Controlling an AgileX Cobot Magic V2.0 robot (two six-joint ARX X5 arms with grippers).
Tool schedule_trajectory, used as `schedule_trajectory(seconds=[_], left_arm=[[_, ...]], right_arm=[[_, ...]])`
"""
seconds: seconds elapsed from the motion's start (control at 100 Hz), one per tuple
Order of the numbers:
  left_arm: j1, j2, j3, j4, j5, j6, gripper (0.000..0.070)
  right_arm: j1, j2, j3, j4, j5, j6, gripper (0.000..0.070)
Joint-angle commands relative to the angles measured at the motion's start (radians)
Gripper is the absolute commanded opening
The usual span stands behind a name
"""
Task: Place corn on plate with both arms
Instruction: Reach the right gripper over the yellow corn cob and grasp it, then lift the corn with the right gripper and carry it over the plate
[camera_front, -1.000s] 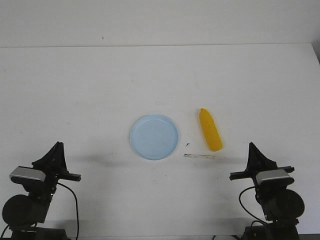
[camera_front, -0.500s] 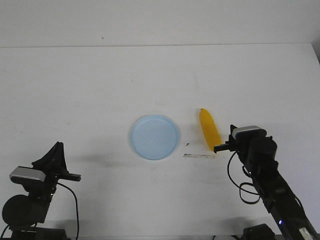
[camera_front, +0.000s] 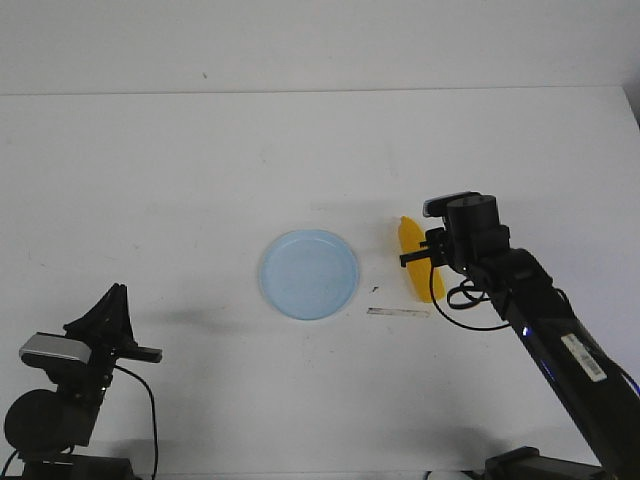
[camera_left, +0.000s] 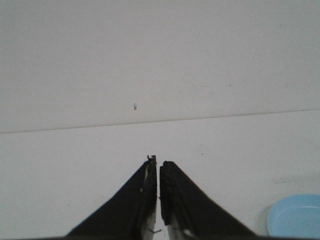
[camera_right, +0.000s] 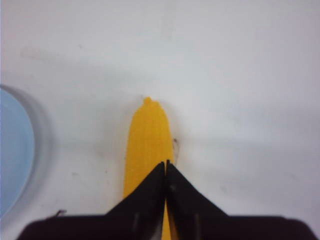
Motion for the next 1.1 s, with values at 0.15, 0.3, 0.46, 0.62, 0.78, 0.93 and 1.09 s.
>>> schedule_trajectory(seconds=[0.15,0.3,0.46,0.62,0.78,0.93,1.09], left_arm=[[0.0,-0.002,0.007,0.013,-0.002,0.006,0.0001],[0.0,-0.002,0.007,0.013,-0.002,0.006,0.0001],[0.0,-0.002,0.007,0.013,-0.002,0.006,0.0001],[0.0,-0.002,0.007,0.013,-0.002,0.006,0.0001],[0.0,-0.002,0.007,0.013,-0.002,0.006,0.0001],[0.0,-0.002,0.007,0.013,-0.002,0.006,0.0001],[0.0,-0.002,0.007,0.013,-0.002,0.006,0.0001]], right_arm=[[0.006,0.166,0.18,-0.19,0.01,0.05,0.0085],[0.012,0.239,0.236,-0.221,0.009,0.054,0.0428],[0.018,0.303,0.24,-0.236,0.005,0.056,0.0445],[0.018,0.35,0.24,-0.234,0.006,0.051,0.0534],[0.018,0.384,0.239,-0.231,0.003,0.05,0.0562],[0.018,0.408,0.239,-0.227,-0.031,0.033,0.056],[0.018,0.442,0.237,-0.23,-0.043,0.034,0.056]])
